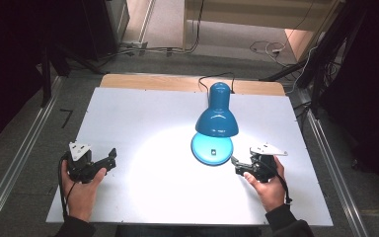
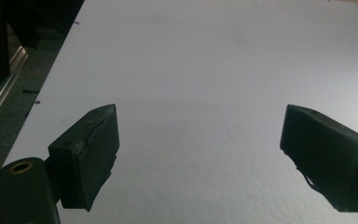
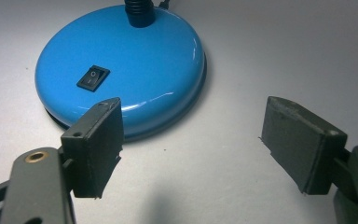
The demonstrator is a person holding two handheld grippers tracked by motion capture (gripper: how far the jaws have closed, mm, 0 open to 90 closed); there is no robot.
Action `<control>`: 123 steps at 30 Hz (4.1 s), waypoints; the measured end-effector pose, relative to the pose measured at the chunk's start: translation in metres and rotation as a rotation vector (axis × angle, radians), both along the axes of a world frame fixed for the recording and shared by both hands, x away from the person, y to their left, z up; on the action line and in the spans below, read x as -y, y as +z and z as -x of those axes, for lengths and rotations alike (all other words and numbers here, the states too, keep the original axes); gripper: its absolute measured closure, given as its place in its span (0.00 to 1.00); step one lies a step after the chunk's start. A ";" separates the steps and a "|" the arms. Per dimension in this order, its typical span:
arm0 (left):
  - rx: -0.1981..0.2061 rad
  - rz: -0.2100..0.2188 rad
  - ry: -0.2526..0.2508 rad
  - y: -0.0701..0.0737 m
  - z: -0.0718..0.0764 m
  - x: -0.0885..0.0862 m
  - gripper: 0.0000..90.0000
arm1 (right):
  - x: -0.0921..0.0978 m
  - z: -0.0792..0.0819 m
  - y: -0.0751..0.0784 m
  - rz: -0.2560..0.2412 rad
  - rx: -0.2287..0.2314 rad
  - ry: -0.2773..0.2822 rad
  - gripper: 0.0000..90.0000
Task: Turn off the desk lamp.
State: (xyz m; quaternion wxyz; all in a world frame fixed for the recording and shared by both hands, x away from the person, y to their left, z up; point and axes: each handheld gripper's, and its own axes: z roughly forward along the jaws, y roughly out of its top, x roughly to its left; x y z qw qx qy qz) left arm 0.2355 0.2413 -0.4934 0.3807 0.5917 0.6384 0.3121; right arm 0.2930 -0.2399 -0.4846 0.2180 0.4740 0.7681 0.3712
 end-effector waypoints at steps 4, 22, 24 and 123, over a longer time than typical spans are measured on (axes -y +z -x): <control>-0.001 -0.003 -0.007 0.000 0.000 0.001 0.14 | -0.005 -0.001 0.000 -0.002 -0.003 0.010 0.23; -0.015 -0.007 -0.013 -0.001 -0.001 0.002 0.14 | -0.024 -0.007 -0.001 -0.041 -0.012 0.052 0.36; -0.014 -0.007 -0.015 -0.001 -0.001 0.002 0.14 | -0.027 -0.008 -0.001 -0.043 -0.011 0.060 0.38; -0.047 0.027 -0.045 -0.006 -0.004 0.004 0.15 | -0.054 -0.031 -0.003 -0.122 0.042 0.117 0.88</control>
